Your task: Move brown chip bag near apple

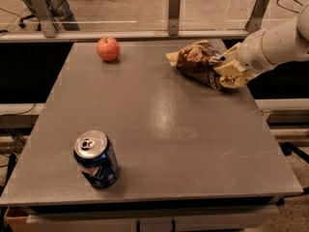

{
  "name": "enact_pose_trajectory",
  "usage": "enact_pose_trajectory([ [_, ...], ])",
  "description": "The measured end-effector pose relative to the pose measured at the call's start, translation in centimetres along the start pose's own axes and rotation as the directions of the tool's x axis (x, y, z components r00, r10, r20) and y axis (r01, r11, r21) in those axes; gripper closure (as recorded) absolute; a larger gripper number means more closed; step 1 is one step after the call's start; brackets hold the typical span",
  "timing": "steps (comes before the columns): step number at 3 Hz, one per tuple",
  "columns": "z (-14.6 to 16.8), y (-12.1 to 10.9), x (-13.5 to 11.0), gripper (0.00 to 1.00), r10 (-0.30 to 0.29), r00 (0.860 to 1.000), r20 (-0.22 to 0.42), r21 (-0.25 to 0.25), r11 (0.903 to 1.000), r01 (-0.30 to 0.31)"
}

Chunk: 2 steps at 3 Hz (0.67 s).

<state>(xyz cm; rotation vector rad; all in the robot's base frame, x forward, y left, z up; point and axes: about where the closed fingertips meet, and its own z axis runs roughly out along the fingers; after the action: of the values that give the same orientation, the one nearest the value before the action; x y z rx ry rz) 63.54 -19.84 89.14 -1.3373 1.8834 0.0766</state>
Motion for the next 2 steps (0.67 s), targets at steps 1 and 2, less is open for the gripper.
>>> enact_pose_trajectory([
  [1, 0.0, 0.0, 0.0, 1.00, 0.000, 1.000, 0.000, 0.000, 1.0000, 0.000],
  [2, 1.6, -0.7, -0.8, 1.00, -0.002, 1.000, 0.019, 0.039, 0.9992, 0.001],
])
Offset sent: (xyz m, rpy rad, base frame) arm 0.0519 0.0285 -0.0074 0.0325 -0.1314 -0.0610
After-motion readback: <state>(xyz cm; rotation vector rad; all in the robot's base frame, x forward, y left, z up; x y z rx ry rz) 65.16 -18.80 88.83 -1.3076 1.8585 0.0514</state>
